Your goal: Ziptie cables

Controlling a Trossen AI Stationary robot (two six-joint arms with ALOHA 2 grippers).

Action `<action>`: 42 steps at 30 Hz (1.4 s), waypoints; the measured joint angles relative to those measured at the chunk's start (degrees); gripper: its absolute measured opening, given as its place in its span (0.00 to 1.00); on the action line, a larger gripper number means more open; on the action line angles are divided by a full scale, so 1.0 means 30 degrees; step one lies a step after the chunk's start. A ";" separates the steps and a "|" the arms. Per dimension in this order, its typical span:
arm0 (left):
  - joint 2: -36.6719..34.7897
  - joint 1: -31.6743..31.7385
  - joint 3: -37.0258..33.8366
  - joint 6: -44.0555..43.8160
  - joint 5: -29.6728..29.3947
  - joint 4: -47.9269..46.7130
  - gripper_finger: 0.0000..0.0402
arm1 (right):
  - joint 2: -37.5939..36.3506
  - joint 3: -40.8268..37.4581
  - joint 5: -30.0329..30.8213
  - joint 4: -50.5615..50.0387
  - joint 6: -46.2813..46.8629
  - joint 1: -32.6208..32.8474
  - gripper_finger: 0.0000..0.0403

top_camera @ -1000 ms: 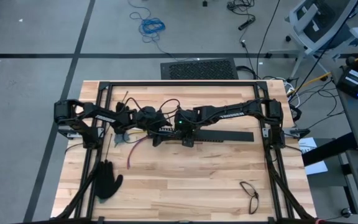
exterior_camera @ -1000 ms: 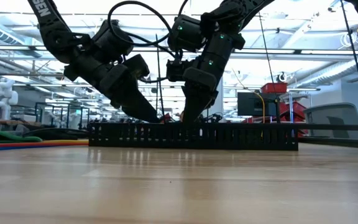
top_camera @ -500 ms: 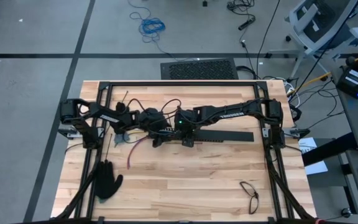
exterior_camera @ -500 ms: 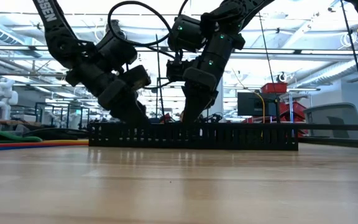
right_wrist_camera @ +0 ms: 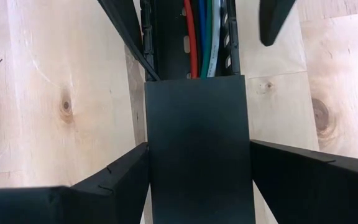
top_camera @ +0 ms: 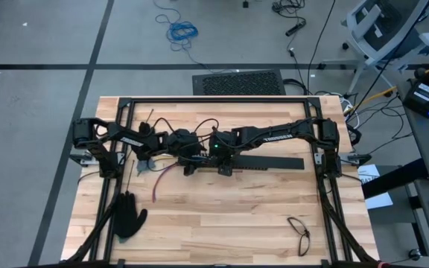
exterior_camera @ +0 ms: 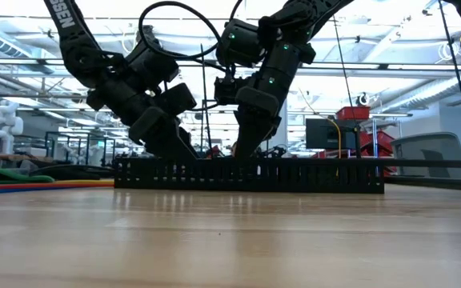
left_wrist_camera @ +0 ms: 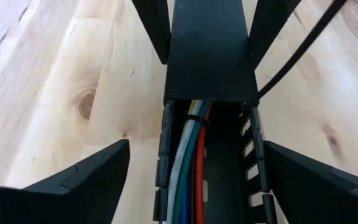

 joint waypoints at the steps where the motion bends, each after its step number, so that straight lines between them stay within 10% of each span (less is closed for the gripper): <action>1: 0.0014 -0.0007 0.0000 -0.0010 0.0021 -0.0014 0.87 | 0.0000 0.0000 0.0001 0.0003 0.0000 0.0000 0.61; 42: 0.0779 -0.0437 0.0022 -0.0852 0.0067 0.0984 0.60 | 0.0022 -0.0015 -0.0012 0.0364 -0.0132 -0.0109 0.61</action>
